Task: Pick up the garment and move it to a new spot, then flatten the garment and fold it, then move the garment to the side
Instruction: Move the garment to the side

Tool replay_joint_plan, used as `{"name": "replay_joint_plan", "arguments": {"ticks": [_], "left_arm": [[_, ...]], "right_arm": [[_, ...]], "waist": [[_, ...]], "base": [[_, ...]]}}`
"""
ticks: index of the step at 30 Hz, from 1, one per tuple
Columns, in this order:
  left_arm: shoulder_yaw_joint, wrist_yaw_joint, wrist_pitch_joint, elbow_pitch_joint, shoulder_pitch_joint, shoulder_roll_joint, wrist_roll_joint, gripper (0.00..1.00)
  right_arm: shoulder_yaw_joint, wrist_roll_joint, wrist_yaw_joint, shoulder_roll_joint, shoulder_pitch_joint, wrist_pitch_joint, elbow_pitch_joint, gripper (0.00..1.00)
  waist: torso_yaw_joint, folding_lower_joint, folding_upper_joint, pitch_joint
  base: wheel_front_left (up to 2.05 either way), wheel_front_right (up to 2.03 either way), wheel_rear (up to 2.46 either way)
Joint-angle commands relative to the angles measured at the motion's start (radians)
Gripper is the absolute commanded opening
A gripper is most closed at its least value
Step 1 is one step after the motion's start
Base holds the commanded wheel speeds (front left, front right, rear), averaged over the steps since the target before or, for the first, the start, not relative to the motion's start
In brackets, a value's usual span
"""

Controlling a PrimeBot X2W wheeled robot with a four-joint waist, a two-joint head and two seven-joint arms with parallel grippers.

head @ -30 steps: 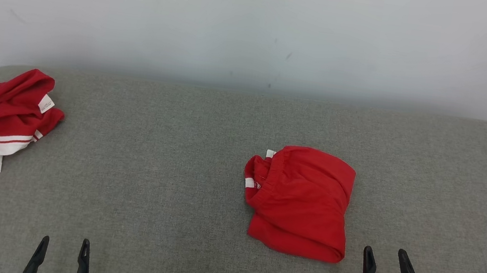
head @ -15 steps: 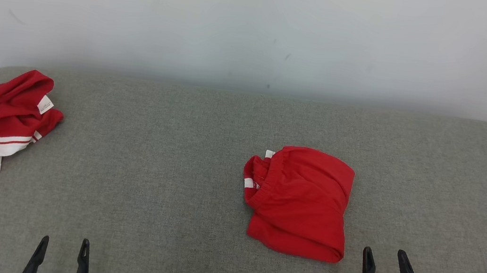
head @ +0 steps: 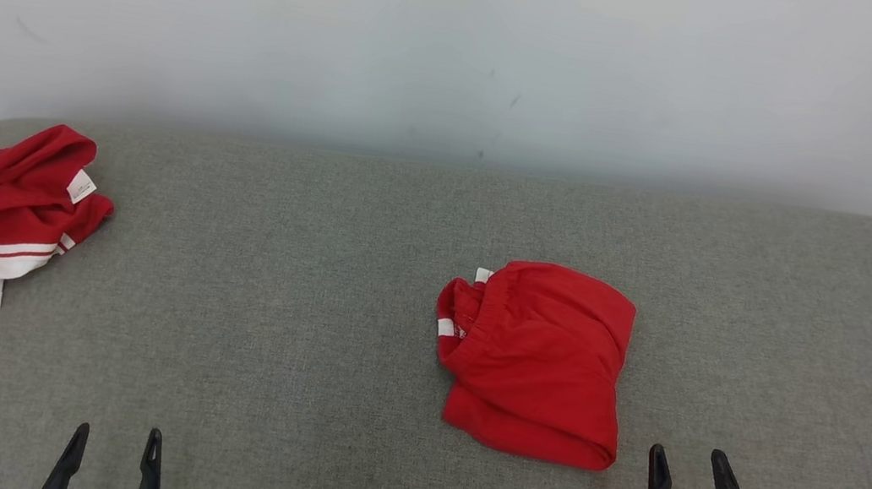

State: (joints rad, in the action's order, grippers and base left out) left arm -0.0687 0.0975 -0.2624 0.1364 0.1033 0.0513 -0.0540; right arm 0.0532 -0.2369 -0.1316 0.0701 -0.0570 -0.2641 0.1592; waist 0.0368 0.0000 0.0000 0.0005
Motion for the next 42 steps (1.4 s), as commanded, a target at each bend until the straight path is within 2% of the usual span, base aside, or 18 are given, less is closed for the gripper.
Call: {"name": "replay_joint_plan", "arguments": {"ticks": [1, 11, 19, 22, 26, 35, 42], "left_arm": [[0.000, 0.000, -0.003, 0.000, 0.011, -0.002, -0.001, 1.00], [-0.001, -0.002, -0.003, -0.003, 0.011, -0.002, -0.004, 1.00], [0.001, 0.001, -0.003, 0.001, -0.020, -0.002, -0.009, 1.00], [0.014, 0.005, -0.003, 0.004, -0.040, -0.002, -0.008, 1.00], [0.042, 0.002, -0.003, 0.012, -0.063, -0.002, -0.016, 1.00], [0.094, -0.006, -0.003, 0.029, -0.092, -0.002, -0.034, 1.00], [0.098, -0.014, -0.003, 0.028, -0.100, -0.002, -0.040, 1.00]], "right_arm": [[-0.002, 0.001, 0.001, -0.003, -0.009, 0.000, 0.000, 1.00], [-0.007, -0.009, 0.001, -0.005, 0.005, 0.000, 0.009, 1.00], [-0.003, -0.007, 0.001, 0.024, 0.159, 0.000, 0.078, 1.00], [-0.026, -0.013, 0.001, 0.027, 0.269, 0.000, 0.183, 1.00], [-0.035, -0.004, 0.001, 0.040, 0.438, 0.000, 0.394, 1.00], [-0.035, -0.059, 0.001, 0.063, 0.663, 0.005, 0.839, 1.00], [-0.036, -0.109, 0.001, 0.039, 0.727, 0.019, 1.017, 1.00]], "waist": [[0.000, 0.0000, 0.0000, 0.000], [0.004, 0.0000, 0.0000, 0.004], [0.009, 0.0000, 0.0000, 0.038], [0.021, 0.0000, 0.0000, 0.067], [0.049, 0.0000, 0.0000, 0.096], [0.110, 0.0000, 0.0000, 0.133], [0.116, 0.0000, 0.0000, 0.141]], "base": [[0.00, 0.00, 0.00], [0.00, 0.00, 0.00], [0.00, 0.00, 0.00], [0.00, 0.00, 0.00], [0.00, 0.00, 0.00], [0.00, 0.00, 0.00], [0.00, 0.00, 0.00]]}}
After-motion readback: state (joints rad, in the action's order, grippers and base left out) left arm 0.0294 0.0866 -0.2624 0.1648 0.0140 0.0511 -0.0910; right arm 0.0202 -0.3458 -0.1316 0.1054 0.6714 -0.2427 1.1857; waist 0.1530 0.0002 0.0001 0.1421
